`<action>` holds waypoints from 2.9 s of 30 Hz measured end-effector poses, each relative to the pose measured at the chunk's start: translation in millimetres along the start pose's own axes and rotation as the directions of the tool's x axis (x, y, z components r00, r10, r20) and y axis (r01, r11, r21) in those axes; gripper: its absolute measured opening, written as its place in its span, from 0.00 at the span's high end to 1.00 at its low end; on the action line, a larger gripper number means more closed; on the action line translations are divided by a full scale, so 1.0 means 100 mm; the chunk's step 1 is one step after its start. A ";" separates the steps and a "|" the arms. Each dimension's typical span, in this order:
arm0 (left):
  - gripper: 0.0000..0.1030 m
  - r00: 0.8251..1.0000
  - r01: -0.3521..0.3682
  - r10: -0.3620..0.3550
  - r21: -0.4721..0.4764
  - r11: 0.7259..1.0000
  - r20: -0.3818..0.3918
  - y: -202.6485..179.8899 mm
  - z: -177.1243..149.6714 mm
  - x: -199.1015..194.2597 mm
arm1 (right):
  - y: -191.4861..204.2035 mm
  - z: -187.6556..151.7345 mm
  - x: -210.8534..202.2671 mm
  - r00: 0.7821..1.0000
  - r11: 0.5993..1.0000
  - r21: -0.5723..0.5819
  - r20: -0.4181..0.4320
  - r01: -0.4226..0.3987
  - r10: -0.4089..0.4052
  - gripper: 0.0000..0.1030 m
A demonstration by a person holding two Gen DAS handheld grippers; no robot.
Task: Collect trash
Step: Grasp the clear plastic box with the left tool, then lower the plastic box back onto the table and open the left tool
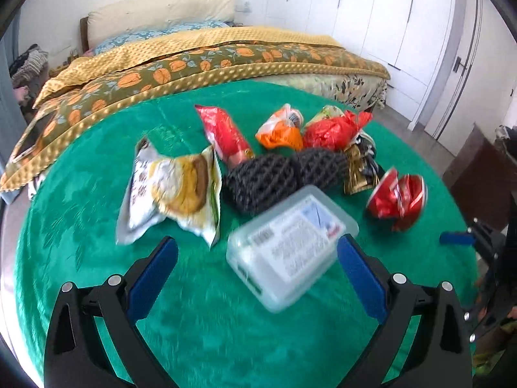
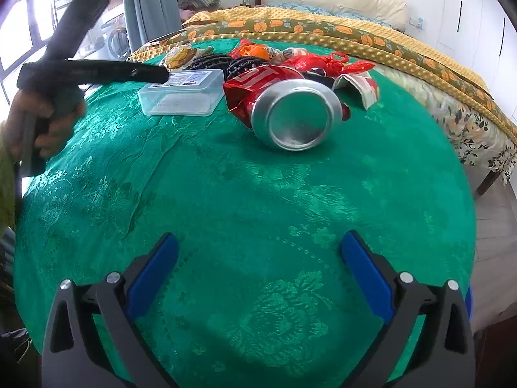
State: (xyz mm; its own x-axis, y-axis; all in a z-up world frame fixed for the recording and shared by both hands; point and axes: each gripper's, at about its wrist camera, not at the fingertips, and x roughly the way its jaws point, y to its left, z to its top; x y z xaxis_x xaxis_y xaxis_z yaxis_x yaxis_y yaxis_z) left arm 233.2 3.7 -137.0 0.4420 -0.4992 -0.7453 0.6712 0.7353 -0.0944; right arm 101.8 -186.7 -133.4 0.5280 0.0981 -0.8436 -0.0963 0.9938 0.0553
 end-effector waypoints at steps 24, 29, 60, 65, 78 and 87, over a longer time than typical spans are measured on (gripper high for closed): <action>0.05 0.986 0.076 -0.033 0.257 0.963 -0.166 -0.60 0.03 0.38 | -0.02 0.01 -0.01 1.000 1.000 0.005 0.002 0.013 -0.013 0.04; 0.38 0.982 0.058 -0.005 0.275 0.960 -0.186 -0.64 0.03 0.45 | -0.03 0.01 0.00 1.000 1.000 0.008 0.003 0.014 -0.014 0.04; 0.07 0.939 -0.340 0.318 -0.222 0.914 -0.130 -0.23 -0.96 -0.38 | -0.05 0.00 0.00 1.000 1.000 0.021 0.001 0.011 -0.011 0.04; 0.05 0.938 -0.343 0.319 -0.236 0.909 -0.135 -0.20 -0.97 -0.37 | -0.04 0.02 0.01 1.000 1.000 0.010 -0.011 0.007 -0.007 0.04; 0.04 0.938 -0.344 0.319 -0.241 0.908 -0.136 -0.19 -0.97 -0.35 | 0.02 0.73 0.28 0.982 0.982 0.016 -0.005 0.189 -0.189 0.04; 0.04 0.938 -0.344 0.320 -0.241 0.907 -0.135 -0.19 -0.97 -0.35 | -0.66 0.68 0.15 0.952 0.947 0.097 -0.005 0.305 -0.306 0.05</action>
State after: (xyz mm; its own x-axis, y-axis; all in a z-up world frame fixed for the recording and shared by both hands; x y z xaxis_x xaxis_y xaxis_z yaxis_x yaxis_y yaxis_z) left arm 147.5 51.9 -173.0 0.5485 -0.1709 -0.8185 0.3133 0.9496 0.0117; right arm 172.9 -247.3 -113.4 0.5280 -0.2108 -0.8227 0.1514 0.9766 -0.1530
